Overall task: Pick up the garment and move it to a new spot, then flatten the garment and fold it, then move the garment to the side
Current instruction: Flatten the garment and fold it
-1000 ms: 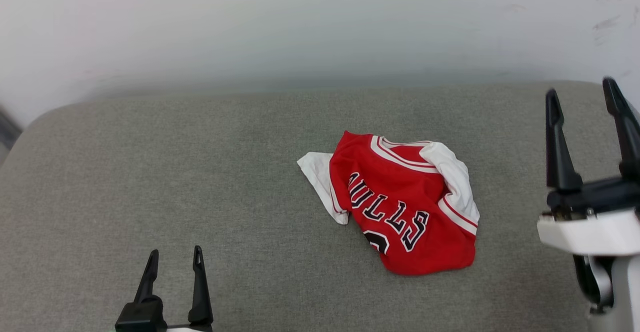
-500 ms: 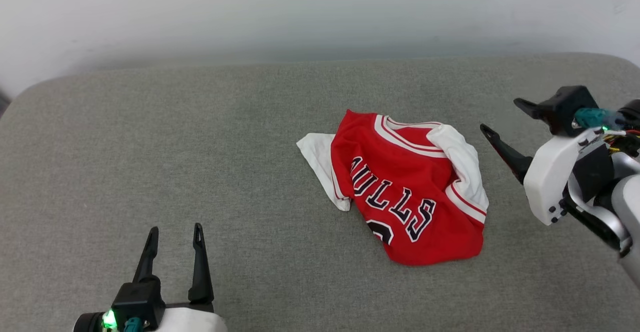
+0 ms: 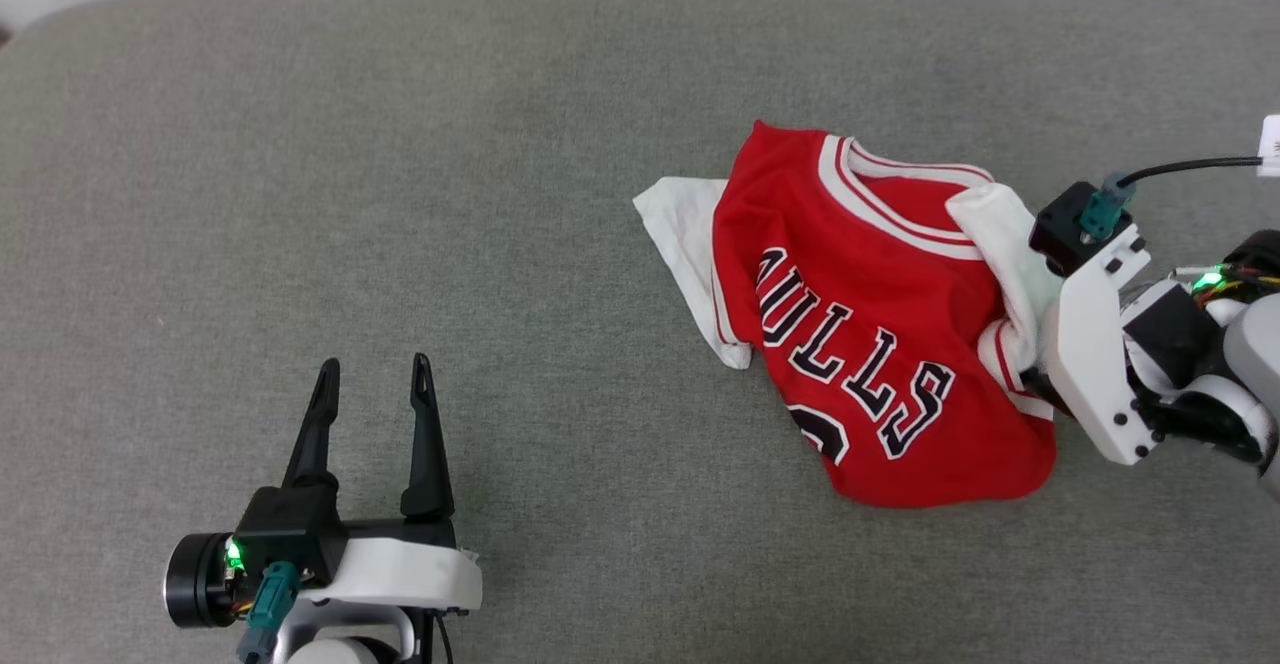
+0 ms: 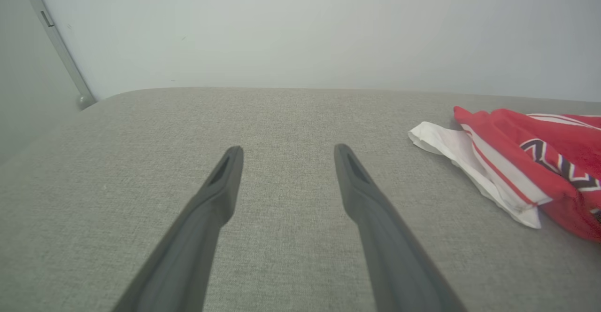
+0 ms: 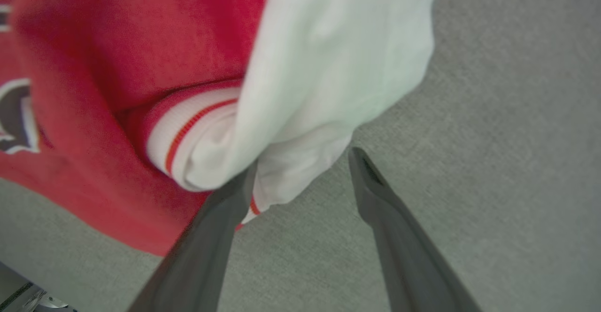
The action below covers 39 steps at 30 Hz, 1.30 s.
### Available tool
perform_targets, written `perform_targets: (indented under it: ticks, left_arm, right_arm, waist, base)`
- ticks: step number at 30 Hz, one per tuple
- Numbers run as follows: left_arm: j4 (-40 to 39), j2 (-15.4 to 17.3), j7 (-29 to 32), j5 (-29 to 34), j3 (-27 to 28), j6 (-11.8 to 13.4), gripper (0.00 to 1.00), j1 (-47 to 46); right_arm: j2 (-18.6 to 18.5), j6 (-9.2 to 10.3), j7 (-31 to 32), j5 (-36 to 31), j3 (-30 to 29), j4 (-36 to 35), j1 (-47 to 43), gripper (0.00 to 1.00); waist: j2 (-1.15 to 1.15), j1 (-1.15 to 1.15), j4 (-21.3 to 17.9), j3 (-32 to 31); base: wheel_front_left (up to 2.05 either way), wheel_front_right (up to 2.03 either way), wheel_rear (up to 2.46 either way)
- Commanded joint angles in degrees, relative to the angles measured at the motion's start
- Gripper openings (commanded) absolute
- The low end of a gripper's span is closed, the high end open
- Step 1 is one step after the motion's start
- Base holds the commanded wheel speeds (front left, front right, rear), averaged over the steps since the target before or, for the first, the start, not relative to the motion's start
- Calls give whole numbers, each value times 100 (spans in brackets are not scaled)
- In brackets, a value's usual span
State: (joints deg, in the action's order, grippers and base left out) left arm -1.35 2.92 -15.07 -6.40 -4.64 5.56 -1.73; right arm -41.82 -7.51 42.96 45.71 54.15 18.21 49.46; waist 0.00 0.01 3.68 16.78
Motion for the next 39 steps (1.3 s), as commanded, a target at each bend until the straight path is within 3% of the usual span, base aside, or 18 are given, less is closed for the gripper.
perform_targets:
  ticks: [1, 5, 9, 10, 11, 19, 24, 27, 30, 31, 35, 36, 37, 38, 39]
  left_arm:
    - [-12, -6, -15, -21, -27, 33, 100, -127]
    - [7, -5, -15, -13, -57, 58, 100, -176]
    - [52, -6, -15, 16, -63, 68, 100, -141]
    - [69, -5, -15, 13, -75, 65, 100, -132]
    - [88, -5, -15, 10, -86, 62, 100, -117]
    - [164, -5, -15, -37, -72, 97, 100, 134]
    - [144, -6, -15, -56, -32, 107, 100, 359]
    - [133, -5, -15, -67, -31, 77, 100, 419]
    - [122, -5, -15, -76, -23, 64, 100, 476]
    - [129, -5, -15, -71, -27, 52, 100, 483]
    - [177, -5, -15, -18, -2, 27, 100, 497]
    - [187, -5, -15, -6, 24, 23, 100, 502]
    - [197, -6, -15, 14, 48, 16, 100, 509]
    - [206, -5, -15, 27, 67, 5, 100, 515]
    - [222, -5, -15, 60, 90, -12, 100, 515]
  right_arm:
    - [84, 4, 35, 135, 170, 158, 34, 100]
    - [187, 2, 112, 426, 604, 450, -219, 100]
    - [246, -6, -189, 601, 822, 510, -244, 100]
    - [218, -7, -340, 600, 835, 490, -193, 31]
    - [183, -6, -525, 617, 798, 479, -138, 0]
    - [-394, 4, -1466, 874, 492, 172, -92, 0]
    - [-984, 4, -1783, 1275, 192, -122, -624, 0]
    - [-1157, 4, -1921, 1582, -5, -130, -1149, 0]
    - [-1147, 4, -2066, 1769, -153, 47, -1709, 0]
    - [-918, 4, -2171, 1901, -260, 352, -2183, 0]
    - [-590, 4, -2347, 1869, -342, 720, -2548, 0]
    - [-510, 4, -2389, 1871, -370, 758, -2608, 41]
    - [-461, 3, -2478, 1828, -411, 771, -2640, 93]
    - [-443, 3, -2639, 1751, -493, 775, -2631, 100]
    - [-442, 3, -2810, 1681, -581, 783, -2628, 100]
  waist:
    - [0, -1, 139, 252]
    - [0, -1, 154, 325]
    - [0, -1, 72, 226]
    - [0, -1, 50, 173]
    - [0, -1, 26, 113]
    - [0, -1, -145, -456]
    - [0, -1, -239, -731]
    - [0, -1, -233, -782]
    - [0, -1, -215, -797]
    - [0, -1, -203, -791]
    - [0, -1, -190, -831]
    - [0, -1, -195, -859]
    - [0, -1, -201, -894]
    - [0, -1, -209, -934]
    - [0, -1, -217, -979]
  base:
    - [0, 0, 0]
    - [0, 0, 0]
    - [0, 0, 0]
    - [0, 0, 0]
    - [0, 0, 0]
    - [0, 0, 0]
    - [0, 0, 0]
    - [0, 0, 0]
    - [0, 0, 0]
    - [0, 0, 0]
    - [0, 0, 0]
    - [0, 0, 0]
    - [0, 0, 0]
    - [0, 0, 0]
    - [0, 0, 0]
